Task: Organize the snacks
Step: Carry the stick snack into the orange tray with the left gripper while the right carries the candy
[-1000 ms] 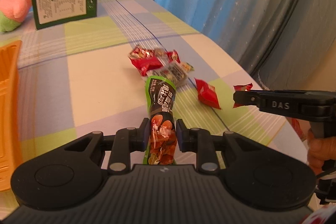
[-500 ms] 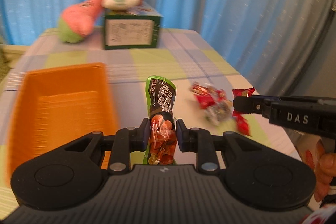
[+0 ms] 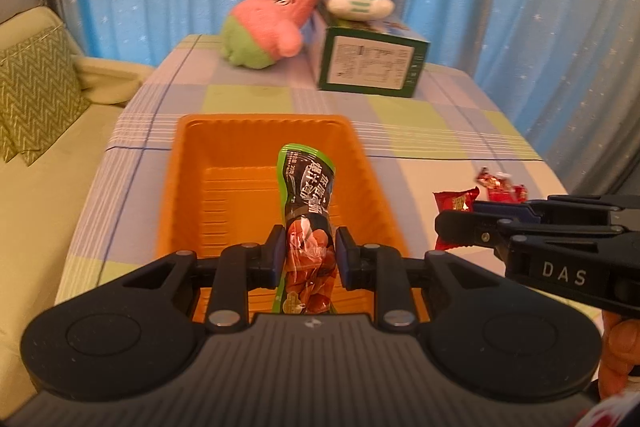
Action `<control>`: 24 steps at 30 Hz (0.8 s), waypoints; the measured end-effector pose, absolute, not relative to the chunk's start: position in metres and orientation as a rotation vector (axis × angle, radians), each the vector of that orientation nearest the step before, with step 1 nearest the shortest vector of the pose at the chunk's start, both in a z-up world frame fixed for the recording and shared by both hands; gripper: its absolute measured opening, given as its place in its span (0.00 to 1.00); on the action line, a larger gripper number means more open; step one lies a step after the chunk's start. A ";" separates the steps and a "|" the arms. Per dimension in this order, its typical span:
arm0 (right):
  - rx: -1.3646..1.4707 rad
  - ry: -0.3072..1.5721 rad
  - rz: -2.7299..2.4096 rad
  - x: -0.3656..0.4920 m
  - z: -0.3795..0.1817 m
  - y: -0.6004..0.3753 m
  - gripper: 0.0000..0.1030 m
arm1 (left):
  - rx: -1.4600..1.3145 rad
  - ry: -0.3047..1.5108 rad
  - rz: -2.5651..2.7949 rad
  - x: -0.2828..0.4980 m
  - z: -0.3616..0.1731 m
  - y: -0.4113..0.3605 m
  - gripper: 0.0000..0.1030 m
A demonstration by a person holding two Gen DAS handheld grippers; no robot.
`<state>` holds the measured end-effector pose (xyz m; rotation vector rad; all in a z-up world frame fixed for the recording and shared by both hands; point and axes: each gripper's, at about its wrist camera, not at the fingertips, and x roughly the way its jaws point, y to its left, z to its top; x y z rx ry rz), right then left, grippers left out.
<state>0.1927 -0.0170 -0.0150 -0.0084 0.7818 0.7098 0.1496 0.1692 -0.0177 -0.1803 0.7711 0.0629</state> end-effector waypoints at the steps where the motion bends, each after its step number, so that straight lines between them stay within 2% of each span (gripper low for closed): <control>1: -0.014 0.788 0.715 0.195 -0.018 -0.012 0.22 | -0.184 0.773 0.066 0.151 -0.020 0.173 0.23; 13: -0.045 0.830 0.736 0.210 -0.045 0.015 0.22 | -0.209 0.794 0.086 0.164 -0.045 0.195 0.23; 16: -0.047 0.837 0.733 0.212 -0.048 0.017 0.22 | -0.210 0.793 0.111 0.164 -0.048 0.198 0.33; 24: -0.059 0.847 0.741 0.213 -0.054 0.023 0.22 | -0.234 0.780 0.144 0.150 -0.044 0.211 0.33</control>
